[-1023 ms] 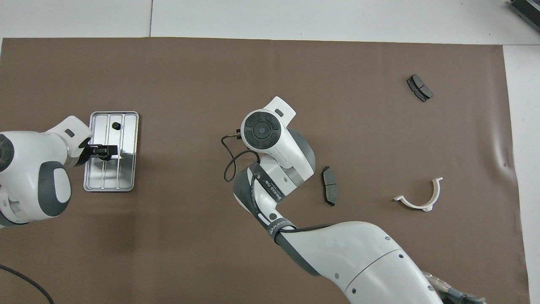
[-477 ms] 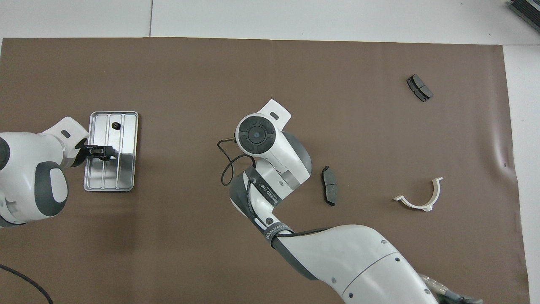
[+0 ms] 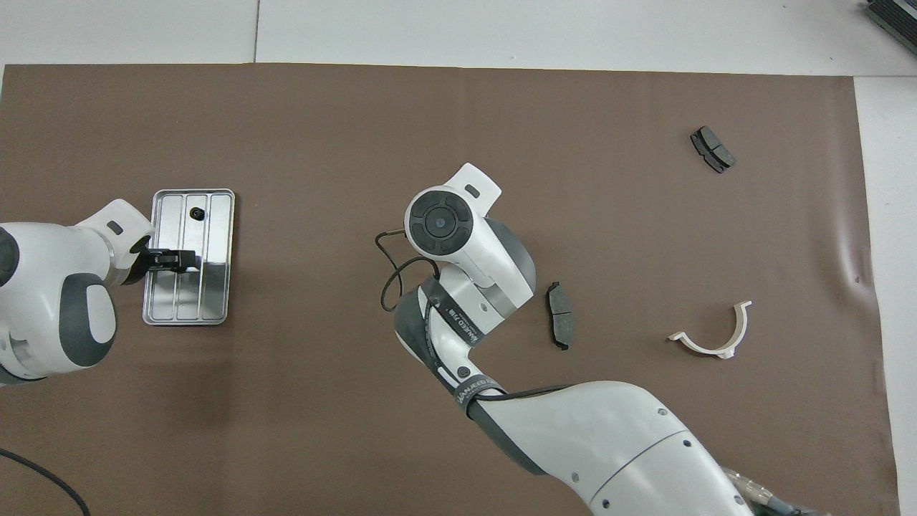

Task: Place bearing gear from tray to pile
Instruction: 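Hold the bearing with the right gripper while the left gripper grasps another, then move the right gripper to the pad while the left gripper lifts another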

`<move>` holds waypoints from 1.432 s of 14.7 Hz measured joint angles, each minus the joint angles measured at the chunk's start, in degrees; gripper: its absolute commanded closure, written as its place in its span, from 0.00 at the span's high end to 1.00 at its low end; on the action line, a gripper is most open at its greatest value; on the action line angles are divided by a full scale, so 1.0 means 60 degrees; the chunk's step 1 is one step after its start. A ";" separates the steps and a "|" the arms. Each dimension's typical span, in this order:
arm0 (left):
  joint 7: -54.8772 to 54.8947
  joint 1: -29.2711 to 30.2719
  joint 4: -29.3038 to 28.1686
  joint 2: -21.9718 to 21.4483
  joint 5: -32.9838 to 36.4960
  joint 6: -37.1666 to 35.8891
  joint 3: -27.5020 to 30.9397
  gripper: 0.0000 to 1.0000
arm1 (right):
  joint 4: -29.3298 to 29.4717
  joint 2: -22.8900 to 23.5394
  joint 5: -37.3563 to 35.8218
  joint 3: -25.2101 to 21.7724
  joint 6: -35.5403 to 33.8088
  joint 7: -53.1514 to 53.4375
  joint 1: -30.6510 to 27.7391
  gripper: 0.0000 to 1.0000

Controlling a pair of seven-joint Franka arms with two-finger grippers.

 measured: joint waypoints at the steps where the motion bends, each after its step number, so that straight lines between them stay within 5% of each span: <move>1: 0.0000 0.0000 -0.0003 -0.0002 0.0000 -0.0046 -0.0006 0.66 | 0.0003 -0.0281 -0.0007 -0.0064 -0.0200 0.0000 -0.0268 0.00; 4: -0.0001 -0.0005 -0.0039 0.0002 -0.0003 -0.0163 -0.0051 0.34 | -0.0254 -0.1471 -0.0033 -0.0090 -0.1082 -0.1086 -0.1677 0.00; 6: -0.0001 -0.0009 -0.0019 -0.0038 -0.0006 -0.0169 -0.0072 0.24 | -0.0849 -0.2232 -0.0024 -0.0084 -0.1283 -0.2272 -0.2615 0.00; 13: 0.0000 -0.0327 0.0919 -0.0108 -0.0008 -0.1083 -0.0203 0.19 | -0.3262 -0.3157 0.0939 -0.0061 -0.0857 -0.5747 -0.4986 0.00; 17: -0.0012 -0.1379 0.2072 -0.0116 -0.0010 -0.1614 -0.0251 0.00 | -0.4728 -0.3281 0.1080 -0.0054 0.0770 -0.6629 -0.5622 0.00; 19: -0.0020 -0.1945 0.2345 -0.0085 -0.0025 -0.1631 -0.0276 0.00 | -0.5098 -0.3283 0.1080 -0.0039 0.1163 -0.6658 -0.5636 0.22; 21: -0.0040 -0.2548 0.2499 -0.0023 -0.0124 -0.1554 -0.0305 0.00 | -0.5260 -0.3282 0.1080 -0.0032 0.1279 -0.6658 -0.5652 1.00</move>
